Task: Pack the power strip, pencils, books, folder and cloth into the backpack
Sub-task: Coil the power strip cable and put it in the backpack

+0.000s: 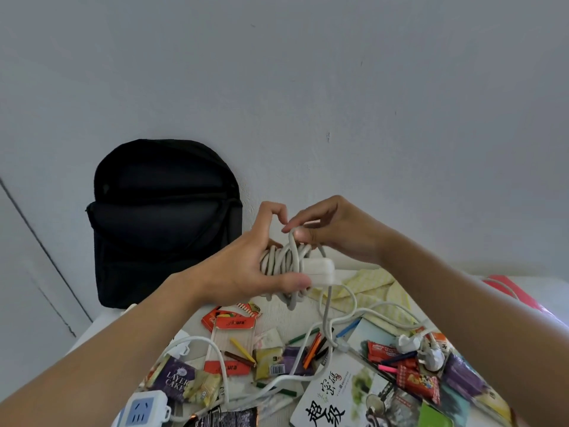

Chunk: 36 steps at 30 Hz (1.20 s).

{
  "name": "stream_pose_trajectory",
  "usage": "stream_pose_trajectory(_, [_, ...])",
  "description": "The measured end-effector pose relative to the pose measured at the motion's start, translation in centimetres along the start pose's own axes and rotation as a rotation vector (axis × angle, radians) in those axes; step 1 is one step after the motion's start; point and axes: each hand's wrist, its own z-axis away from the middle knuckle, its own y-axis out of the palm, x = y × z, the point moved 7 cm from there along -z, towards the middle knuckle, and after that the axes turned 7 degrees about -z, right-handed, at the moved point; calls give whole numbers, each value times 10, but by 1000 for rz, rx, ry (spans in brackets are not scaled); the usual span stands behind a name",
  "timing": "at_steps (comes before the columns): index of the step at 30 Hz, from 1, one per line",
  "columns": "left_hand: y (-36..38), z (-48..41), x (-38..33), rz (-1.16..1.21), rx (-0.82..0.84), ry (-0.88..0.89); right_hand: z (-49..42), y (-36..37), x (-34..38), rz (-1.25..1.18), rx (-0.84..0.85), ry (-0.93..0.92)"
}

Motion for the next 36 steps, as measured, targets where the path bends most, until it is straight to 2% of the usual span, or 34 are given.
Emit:
stream_pose_trajectory(4, [-9, -4, 3, 171, -151, 51, -4, 0, -18, -338, -58, 171])
stream_pose_trajectory(7, [-13, -8, 5, 331, -243, 76, -5, -6, -29, -350, -135, 217])
stream_pose_trajectory(11, [-42, -11, 8, 449, -562, 70, 3, -4, -45, -316, -100, 282])
stream_pose_trajectory(13, [-48, -15, 13, 478, -623, 3, 5, -4, -50, -176, -116, 281])
stream_pose_trajectory(15, [-49, -20, 20, 458, -645, -50, 7, -2, -55, 84, -126, 300])
stream_pose_trajectory(19, [-60, -24, 48, 512, -735, -201, 18, 8, -67, 553, -39, 386])
stream_pose_trajectory(22, [-58, -28, 68, 368, -665, -335, 17, 13, -54, 918, 2, 226])
stream_pose_trajectory(24, [-48, -29, 75, 189, -585, -390, 13, 20, -39, 1047, 15, 97])
stream_pose_trajectory(27, [-24, -32, 69, -43, -415, -378, 4, 24, -18, 1134, -8, -82])
stream_pose_trajectory(32, [-5, -28, 45, -149, -257, -289, 3, 7, 17, 1050, -202, -381])
stream_pose_trajectory(36, [-1, -25, 38, -187, -86, -251, 2, 1, 26, 717, -129, -349])
